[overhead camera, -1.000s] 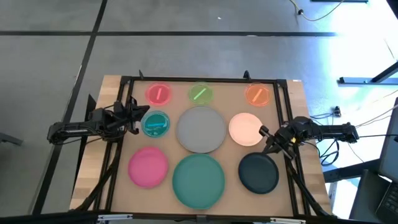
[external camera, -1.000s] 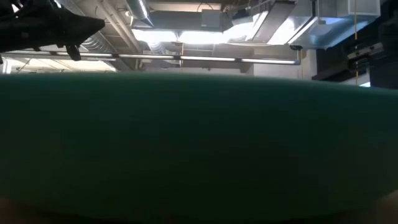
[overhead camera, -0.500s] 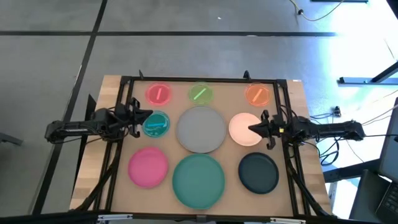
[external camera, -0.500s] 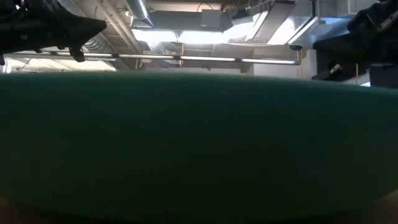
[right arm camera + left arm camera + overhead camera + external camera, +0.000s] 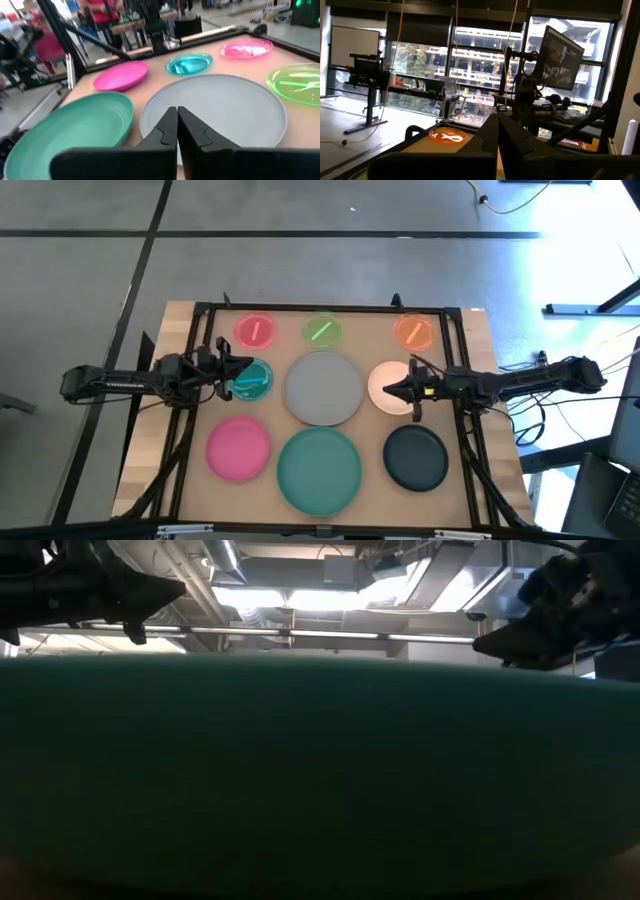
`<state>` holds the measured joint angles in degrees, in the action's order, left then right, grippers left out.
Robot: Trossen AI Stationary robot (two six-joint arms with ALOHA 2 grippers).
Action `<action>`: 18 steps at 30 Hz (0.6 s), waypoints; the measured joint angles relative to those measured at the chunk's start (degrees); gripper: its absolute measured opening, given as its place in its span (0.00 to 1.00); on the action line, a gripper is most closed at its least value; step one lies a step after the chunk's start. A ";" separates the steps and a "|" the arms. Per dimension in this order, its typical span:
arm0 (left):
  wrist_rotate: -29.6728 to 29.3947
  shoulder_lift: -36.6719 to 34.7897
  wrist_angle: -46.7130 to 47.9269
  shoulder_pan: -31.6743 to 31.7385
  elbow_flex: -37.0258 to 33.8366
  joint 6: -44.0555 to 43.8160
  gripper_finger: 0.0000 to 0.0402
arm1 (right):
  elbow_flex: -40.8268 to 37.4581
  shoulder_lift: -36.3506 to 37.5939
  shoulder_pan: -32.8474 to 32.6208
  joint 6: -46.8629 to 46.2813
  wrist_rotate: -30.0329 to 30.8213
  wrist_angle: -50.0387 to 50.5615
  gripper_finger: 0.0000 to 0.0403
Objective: Stack plastic plates
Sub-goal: Stack the green plate on top of the grey plate
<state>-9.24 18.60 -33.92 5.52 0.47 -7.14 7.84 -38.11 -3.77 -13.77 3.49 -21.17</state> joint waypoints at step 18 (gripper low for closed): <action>-0.58 2.68 -2.57 -2.34 0.00 3.21 0.00 | 19.23 -28.70 0.00 3.79 -9.16 0.35 0.00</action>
<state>-9.82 21.28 -36.49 3.18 0.47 -3.92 27.07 -66.82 -3.77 -9.98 -5.67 -20.82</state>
